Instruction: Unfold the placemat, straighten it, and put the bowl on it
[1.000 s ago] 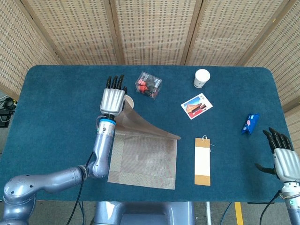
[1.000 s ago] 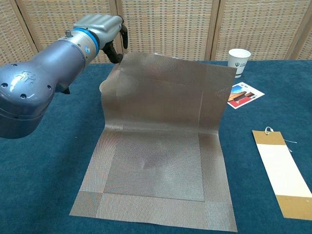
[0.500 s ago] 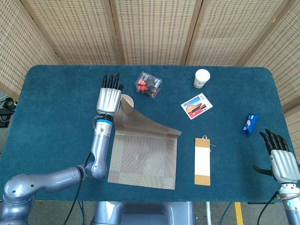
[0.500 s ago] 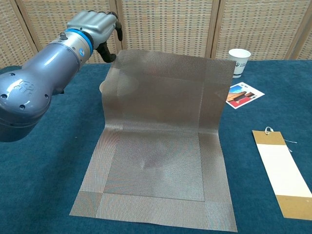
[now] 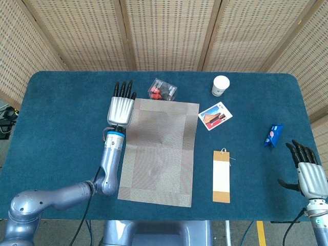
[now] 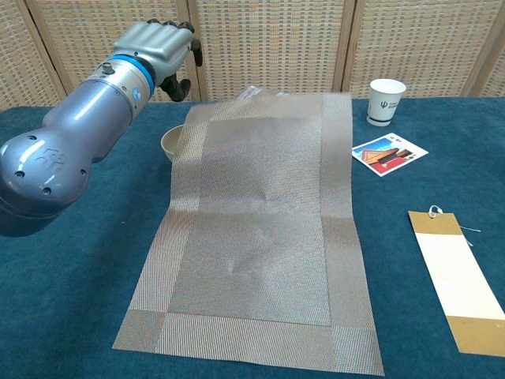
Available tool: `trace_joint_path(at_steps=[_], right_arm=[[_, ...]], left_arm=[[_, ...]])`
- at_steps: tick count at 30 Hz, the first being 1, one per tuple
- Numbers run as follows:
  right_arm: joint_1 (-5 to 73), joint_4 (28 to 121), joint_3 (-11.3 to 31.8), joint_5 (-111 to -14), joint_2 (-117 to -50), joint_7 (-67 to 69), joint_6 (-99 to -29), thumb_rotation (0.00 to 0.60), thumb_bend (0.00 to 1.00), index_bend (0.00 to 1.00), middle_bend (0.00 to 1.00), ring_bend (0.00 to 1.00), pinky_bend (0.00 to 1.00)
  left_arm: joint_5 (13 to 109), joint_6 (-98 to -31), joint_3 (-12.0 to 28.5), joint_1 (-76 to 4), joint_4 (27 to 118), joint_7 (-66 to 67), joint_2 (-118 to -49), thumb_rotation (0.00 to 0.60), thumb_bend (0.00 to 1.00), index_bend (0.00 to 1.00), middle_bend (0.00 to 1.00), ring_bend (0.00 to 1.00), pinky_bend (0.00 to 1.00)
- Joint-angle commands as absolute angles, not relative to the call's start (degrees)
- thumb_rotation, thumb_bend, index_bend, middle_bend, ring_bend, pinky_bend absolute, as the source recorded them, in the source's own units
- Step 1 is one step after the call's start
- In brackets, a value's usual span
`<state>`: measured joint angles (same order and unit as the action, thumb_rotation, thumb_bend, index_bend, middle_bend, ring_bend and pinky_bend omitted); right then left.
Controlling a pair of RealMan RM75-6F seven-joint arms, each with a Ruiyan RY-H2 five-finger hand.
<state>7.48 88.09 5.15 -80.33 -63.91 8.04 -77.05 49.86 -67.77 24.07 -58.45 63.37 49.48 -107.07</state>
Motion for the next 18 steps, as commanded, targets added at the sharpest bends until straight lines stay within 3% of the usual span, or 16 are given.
trace_joint_path(at_steps=[1, 8, 13, 18], right_arm=[[7.5, 88.2, 5.1, -80.3, -63.9, 7.9, -76.9, 0.6, 0.08, 0.01, 0.0, 0.0, 0.0], [7.4, 88.8, 4.5, -81.3, -64.1, 6.7, -77.2, 0.6, 0.08, 0.01, 0.0, 0.0, 0.0], [7.5, 89.0, 4.0, -81.9, -64.6, 5.5, -77.3, 0.6, 0.08, 0.01, 0.0, 0.0, 0.0], [7.4, 89.3, 3.2, -83.1, -65.2, 4.0, -77.5, 0.6, 0.06, 0.01, 0.0, 0.0, 0.0]], left_arm=[[51.7, -68.9, 22.7, -56.6, 66.3, 47.6, -105.0, 0.6, 0.54, 0.25, 0.0, 0.0, 0.0], [60.0, -75.1, 15.7, -46.1, 81.8, 39.2, -92.8, 0.6, 0.36, 0.19, 0.0, 0.0, 0.0], [63.4, -77.9, 11.8, -40.4, 89.0, 35.1, -86.3, 0.6, 0.33, 0.15, 0.0, 0.0, 0.0], [69.4, -82.4, 4.8, -32.9, 93.5, 30.6, -79.6, 0.6, 0.28, 0.12, 0.0, 0.0, 0.0]])
